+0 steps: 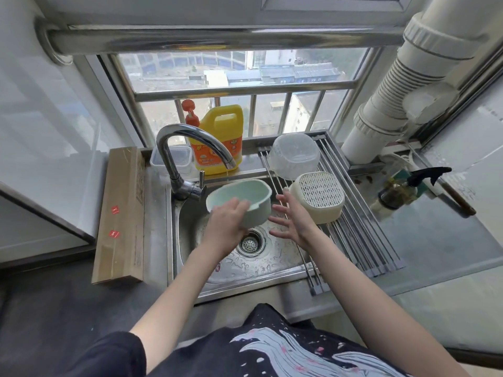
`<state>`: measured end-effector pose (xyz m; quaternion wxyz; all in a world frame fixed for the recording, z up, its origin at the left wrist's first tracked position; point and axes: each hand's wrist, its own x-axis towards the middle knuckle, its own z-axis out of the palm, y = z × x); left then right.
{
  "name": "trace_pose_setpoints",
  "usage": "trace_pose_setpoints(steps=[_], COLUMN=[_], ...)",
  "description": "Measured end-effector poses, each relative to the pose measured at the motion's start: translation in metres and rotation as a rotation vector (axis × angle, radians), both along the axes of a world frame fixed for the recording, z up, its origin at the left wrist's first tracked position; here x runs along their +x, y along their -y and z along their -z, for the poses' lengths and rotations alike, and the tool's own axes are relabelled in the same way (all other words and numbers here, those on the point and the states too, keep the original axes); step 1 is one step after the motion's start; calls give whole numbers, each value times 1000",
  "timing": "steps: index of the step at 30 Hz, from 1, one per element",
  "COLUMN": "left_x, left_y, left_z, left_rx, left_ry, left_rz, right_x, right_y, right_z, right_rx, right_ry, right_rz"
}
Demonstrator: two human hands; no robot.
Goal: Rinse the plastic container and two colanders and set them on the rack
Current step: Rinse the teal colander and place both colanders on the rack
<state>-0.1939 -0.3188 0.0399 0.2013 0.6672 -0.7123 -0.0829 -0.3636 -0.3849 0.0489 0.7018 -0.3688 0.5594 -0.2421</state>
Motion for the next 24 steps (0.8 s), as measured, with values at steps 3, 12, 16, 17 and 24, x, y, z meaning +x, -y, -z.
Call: trace_pose_setpoints(steps=[3,12,16,17,24], left_x=[-10,-7,-5,-6,13], left_y=[-12,-29,-26,-24,-8], left_z=[12,42,44,39,10], left_rx=[-182,-347,-219,-145,457], left_ry=[295,347,141,-13,-1626], left_rz=[125,231,120,50,-592], right_x=[4,-2,0,1,-12], right_y=[1,-6,-6,-5,1], right_z=[-3,8,7,7,13], right_rx=[13,-33,-41,-27,-9], right_ry=[-51,-401,-399,-381,-362], right_rz=[-45,-241,-252,-227,-96])
